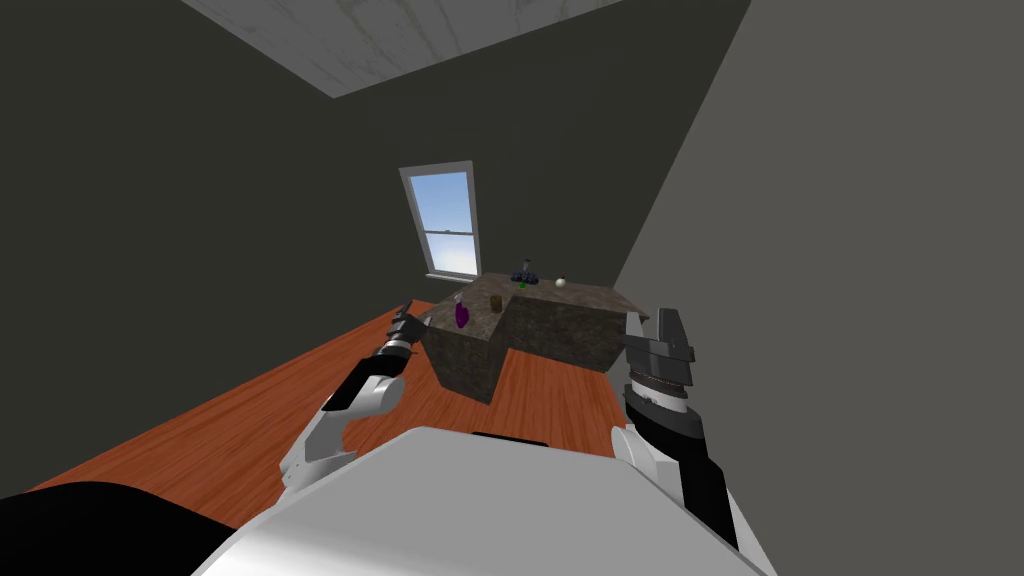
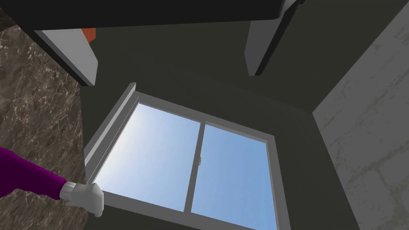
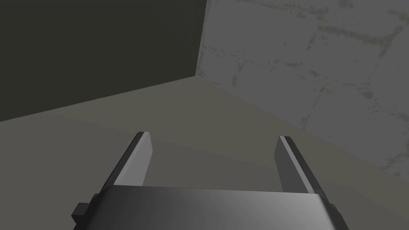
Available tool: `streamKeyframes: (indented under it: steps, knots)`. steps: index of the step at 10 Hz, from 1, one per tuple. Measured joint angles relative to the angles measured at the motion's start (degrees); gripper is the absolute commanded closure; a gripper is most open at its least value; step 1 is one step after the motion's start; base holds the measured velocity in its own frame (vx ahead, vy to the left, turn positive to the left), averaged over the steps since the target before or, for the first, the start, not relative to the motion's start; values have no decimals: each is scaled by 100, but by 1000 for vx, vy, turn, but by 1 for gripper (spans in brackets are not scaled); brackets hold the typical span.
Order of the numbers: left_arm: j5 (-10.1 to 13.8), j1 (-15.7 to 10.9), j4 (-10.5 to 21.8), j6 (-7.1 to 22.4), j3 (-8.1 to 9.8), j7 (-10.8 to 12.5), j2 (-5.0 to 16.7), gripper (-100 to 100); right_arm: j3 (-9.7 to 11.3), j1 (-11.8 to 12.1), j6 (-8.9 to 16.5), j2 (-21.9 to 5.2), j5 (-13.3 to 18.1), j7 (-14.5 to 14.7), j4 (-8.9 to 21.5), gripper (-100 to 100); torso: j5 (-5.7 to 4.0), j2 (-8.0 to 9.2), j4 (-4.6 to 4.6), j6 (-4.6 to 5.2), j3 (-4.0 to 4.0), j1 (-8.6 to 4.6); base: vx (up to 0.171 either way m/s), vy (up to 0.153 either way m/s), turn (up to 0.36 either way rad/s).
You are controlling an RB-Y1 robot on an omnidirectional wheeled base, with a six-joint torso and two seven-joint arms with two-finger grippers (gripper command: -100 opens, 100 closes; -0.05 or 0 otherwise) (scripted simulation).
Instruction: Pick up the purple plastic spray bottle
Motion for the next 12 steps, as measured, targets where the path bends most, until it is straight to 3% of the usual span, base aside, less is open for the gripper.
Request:
streamKeyframes:
  steps: [12]
  knots:
    - [899, -698, 630, 1765, 871, 996, -126, -100, 0, 0, 0, 0, 0, 0, 0, 0, 1, -7, -2, 0, -4, 6, 0, -30, 3]
